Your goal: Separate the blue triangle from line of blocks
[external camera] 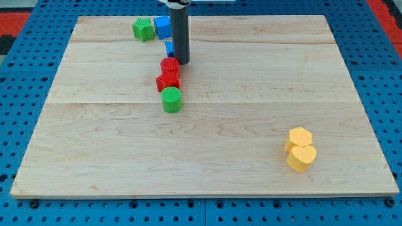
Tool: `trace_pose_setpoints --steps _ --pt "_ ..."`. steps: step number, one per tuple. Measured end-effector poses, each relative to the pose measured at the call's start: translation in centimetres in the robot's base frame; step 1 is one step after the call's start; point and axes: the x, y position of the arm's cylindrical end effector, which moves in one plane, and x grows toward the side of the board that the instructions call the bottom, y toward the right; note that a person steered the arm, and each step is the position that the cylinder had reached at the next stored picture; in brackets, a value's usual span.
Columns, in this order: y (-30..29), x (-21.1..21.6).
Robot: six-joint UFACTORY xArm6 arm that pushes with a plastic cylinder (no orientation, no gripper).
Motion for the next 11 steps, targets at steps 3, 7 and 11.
trace_pose_setpoints --steps 3,7,11 --pt "1.5 -5.0" --pt "0.9 -3.1" --pt "-2.2 -2.5"
